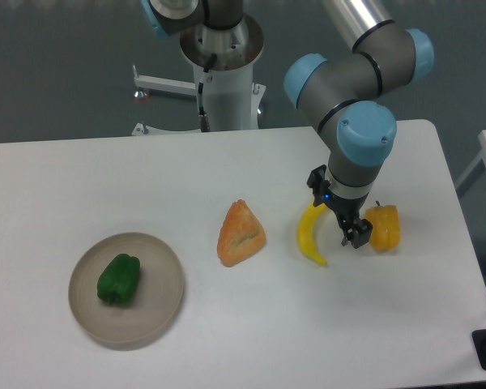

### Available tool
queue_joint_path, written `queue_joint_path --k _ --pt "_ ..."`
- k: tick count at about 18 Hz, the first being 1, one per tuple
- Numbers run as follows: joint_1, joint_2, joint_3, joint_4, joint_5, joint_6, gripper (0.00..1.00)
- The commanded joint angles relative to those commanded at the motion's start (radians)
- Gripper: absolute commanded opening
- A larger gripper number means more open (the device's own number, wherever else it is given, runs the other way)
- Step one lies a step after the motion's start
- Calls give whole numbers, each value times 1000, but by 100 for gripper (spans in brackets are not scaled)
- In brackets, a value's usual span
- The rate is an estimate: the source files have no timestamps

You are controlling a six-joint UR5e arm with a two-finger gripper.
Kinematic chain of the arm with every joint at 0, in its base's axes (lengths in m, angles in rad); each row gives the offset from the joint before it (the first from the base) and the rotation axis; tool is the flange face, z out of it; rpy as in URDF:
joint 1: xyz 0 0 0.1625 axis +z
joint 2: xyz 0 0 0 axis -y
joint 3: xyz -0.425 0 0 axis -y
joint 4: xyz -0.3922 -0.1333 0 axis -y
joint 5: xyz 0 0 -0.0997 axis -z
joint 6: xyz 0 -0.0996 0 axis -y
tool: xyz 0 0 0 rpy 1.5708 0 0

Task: Pick up the green pepper from the plate
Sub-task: 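Move the gripper away from the banana toward the plate, then lower the gripper over the plate and close on the green pepper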

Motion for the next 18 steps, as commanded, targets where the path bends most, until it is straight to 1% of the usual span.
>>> queue_joint_path --k 4,6,8,12,16,18 --pt "-5 2 5 -3 -11 -3 100" --pt "-21 3 5 -3 -56 -32 100" --pt "-58 11 6 -2 -96 -136 100" --pt "-175 9 15 0 -121 -423 100" --pt "-259 3 12 -2 -124 -546 100" --pt "-300 2 14 0 -133 -644 100"
